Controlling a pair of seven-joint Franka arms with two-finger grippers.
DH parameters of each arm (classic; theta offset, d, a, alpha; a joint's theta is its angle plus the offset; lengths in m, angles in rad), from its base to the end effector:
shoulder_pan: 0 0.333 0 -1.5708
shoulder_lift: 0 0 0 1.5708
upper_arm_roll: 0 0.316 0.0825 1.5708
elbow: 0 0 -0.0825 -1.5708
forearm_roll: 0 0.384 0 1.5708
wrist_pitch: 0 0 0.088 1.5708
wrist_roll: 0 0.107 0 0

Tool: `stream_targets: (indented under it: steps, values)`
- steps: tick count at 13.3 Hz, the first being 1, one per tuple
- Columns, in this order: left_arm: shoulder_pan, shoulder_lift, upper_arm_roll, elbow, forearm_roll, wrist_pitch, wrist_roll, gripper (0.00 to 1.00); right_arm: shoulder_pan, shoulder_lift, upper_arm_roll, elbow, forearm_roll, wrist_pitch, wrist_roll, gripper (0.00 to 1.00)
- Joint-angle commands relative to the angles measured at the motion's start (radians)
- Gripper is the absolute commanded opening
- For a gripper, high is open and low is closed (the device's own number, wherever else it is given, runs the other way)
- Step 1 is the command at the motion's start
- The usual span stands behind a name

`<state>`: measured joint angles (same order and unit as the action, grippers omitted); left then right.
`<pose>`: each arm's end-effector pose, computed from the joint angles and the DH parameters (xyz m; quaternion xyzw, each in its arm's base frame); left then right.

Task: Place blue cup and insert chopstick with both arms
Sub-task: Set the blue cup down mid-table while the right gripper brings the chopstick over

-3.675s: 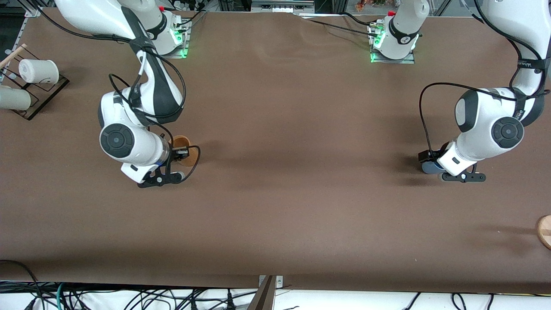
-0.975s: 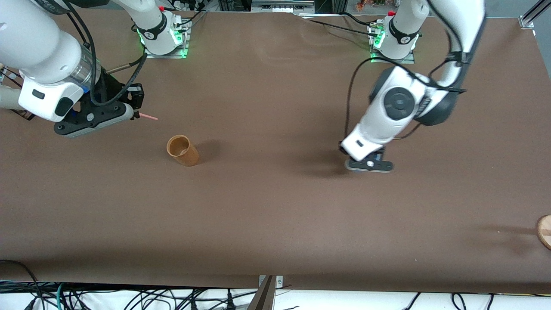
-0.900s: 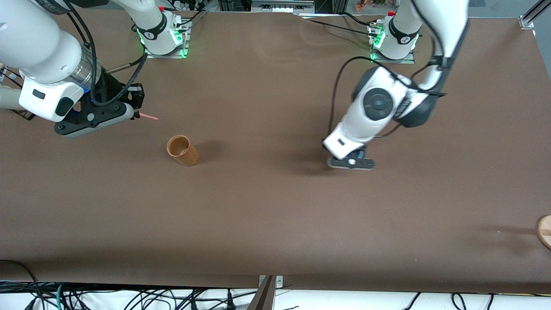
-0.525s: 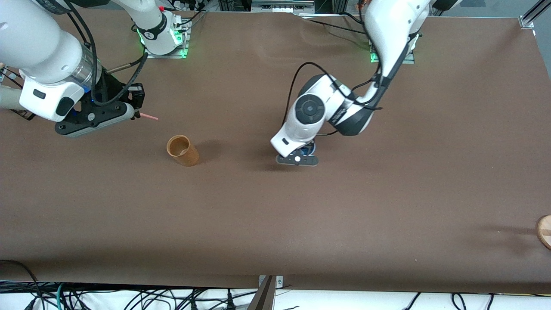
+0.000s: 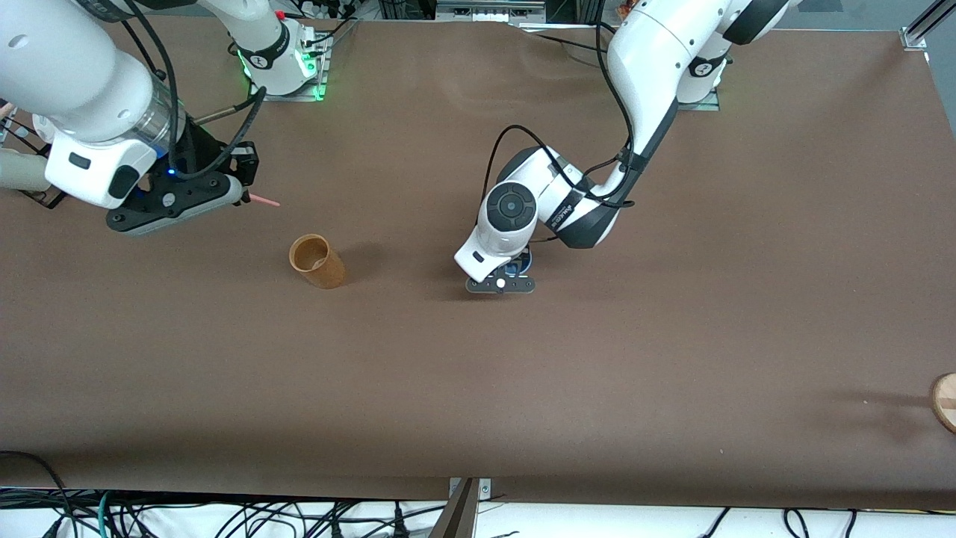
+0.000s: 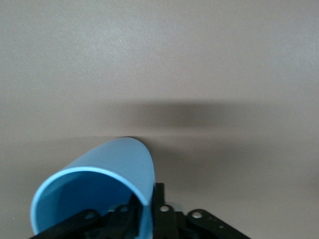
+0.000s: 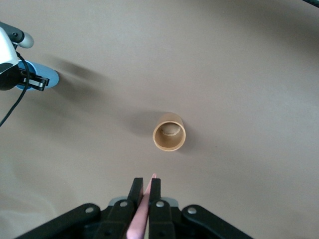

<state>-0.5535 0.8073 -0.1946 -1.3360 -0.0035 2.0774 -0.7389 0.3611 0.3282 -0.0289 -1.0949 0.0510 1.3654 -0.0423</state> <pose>0.5592 -0.4762 0.2485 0.9968 0.0238 -0.0681 0.0356 0.5916 0.2147 0.6319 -0.9809 -0.1911 0.0315 0.0161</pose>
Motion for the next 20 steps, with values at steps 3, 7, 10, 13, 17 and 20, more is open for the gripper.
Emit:
stream_targets:
  steps: [3,7,10,13,17,20]
  values:
    - [-0.003,-0.039,0.017,0.072,-0.045,-0.15,-0.005,1.0,0.033,0.008,0.007,0.013,0.007,0.046,0.033,0.0]
    - [0.061,-0.16,0.018,0.078,-0.119,-0.278,0.016,1.0,0.088,0.031,0.006,0.009,0.01,0.116,0.12,0.0]
    - [0.144,-0.258,0.035,0.074,-0.113,-0.379,0.123,1.0,0.146,0.087,0.006,0.004,0.01,0.219,0.232,0.0]
    - [0.265,-0.354,0.049,0.055,-0.101,-0.421,0.249,1.0,0.219,0.162,0.007,0.003,0.009,0.363,0.373,0.0]
    - [0.418,-0.436,0.049,0.054,-0.102,-0.47,0.311,1.0,0.332,0.259,0.006,0.003,0.007,0.522,0.603,0.0]
    - [0.529,-0.48,0.049,0.052,-0.108,-0.513,0.314,1.0,0.407,0.311,0.0,0.006,-0.008,0.599,0.74,0.0]
